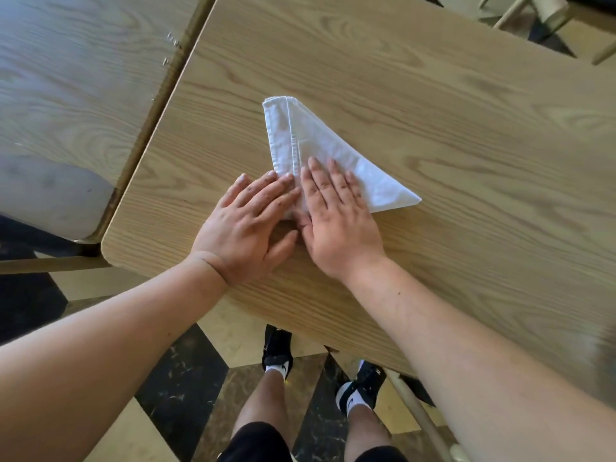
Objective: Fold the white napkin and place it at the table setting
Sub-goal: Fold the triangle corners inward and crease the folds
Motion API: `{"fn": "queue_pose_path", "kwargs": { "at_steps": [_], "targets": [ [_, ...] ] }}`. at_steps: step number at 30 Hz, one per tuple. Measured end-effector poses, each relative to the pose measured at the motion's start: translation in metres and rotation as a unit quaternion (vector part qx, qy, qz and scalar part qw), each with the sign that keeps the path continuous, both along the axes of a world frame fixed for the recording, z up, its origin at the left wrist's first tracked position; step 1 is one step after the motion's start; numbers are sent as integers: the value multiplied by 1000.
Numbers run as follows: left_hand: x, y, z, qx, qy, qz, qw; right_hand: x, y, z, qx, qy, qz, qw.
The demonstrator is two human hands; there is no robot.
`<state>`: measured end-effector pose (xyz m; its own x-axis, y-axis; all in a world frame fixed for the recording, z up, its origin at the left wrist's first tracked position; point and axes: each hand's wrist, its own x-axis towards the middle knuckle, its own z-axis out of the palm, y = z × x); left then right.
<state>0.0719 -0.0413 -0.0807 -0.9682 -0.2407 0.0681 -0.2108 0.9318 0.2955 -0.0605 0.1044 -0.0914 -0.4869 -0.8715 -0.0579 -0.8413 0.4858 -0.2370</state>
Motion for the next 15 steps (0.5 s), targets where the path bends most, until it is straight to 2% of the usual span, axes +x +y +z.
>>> {"fn": "queue_pose_path", "kwargs": {
  "at_steps": [9,15],
  "targets": [
    [-2,2,5,1,-26,9,1000,-46,65,5,86,-5,-135,987],
    [-2,4,5,16,-6,14,1000,-47,66,6,86,-1,-149,985]
  ]
}}
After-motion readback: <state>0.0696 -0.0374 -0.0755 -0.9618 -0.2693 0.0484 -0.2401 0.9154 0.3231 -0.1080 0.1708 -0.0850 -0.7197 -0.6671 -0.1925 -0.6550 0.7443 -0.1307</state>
